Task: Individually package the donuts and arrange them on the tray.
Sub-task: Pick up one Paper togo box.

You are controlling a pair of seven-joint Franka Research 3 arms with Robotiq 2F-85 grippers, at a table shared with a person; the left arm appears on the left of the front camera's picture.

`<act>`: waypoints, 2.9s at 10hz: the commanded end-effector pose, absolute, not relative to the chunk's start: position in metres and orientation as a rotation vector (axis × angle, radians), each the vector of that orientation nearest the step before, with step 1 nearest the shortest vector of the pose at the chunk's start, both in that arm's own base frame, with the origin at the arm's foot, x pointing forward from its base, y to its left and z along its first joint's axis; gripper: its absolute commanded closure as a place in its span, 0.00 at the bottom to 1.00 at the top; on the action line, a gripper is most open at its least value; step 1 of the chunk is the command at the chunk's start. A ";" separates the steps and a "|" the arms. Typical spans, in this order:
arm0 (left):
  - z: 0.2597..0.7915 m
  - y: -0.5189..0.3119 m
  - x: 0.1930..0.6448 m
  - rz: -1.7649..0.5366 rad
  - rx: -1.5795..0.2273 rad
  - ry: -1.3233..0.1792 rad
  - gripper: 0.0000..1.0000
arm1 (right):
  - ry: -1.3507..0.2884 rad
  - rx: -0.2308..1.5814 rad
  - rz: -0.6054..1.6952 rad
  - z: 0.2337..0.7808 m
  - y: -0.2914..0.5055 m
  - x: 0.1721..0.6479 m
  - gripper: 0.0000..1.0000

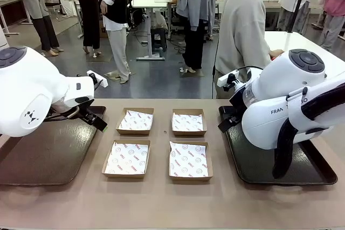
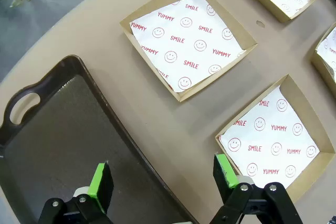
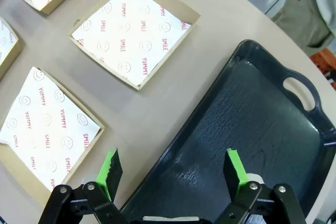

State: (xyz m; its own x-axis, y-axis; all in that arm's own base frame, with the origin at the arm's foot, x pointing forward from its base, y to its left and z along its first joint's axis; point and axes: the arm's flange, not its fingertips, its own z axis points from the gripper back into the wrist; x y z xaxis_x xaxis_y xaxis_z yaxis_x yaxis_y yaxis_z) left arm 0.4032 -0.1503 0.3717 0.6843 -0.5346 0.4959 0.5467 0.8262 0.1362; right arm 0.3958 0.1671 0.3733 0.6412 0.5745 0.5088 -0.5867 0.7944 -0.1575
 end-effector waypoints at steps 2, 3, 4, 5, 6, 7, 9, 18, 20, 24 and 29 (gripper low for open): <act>0.372 -0.150 0.403 -0.606 -0.023 -0.548 0.00 | -0.572 0.023 0.662 0.373 0.167 0.396 0.00; 0.372 -0.150 0.403 -0.606 -0.023 -0.548 0.00 | -0.572 0.023 0.662 0.373 0.167 0.396 0.00; 0.372 -0.150 0.403 -0.606 -0.023 -0.548 0.00 | -0.572 0.023 0.662 0.373 0.167 0.396 0.00; 0.372 -0.150 0.403 -0.606 -0.023 -0.548 0.00 | -0.572 0.023 0.662 0.373 0.167 0.396 0.00; 0.372 -0.150 0.403 -0.606 -0.023 -0.548 0.00 | -0.572 0.023 0.662 0.373 0.167 0.396 0.00; 0.372 -0.150 0.403 -0.606 -0.023 -0.548 0.00 | -0.572 0.023 0.662 0.373 0.167 0.396 0.00; 0.374 -0.138 0.378 -0.616 -0.009 -0.544 0.00 | -0.543 0.007 0.694 0.378 0.161 0.373 0.00; 0.379 -0.086 0.243 -0.620 -0.020 -0.300 0.00 | -0.189 0.007 0.705 0.461 0.145 0.298 0.00; 0.447 -0.111 0.321 -0.594 -0.111 -0.144 0.00 | -0.189 0.007 0.705 0.461 0.145 0.298 0.00; 0.457 -0.100 0.323 -0.538 -0.337 -0.159 0.00 | -0.236 0.518 0.520 0.461 0.109 0.302 0.00; 0.473 0.010 0.324 -0.255 -1.311 -0.312 0.00 | -0.386 1.429 0.080 0.446 -0.032 0.286 0.00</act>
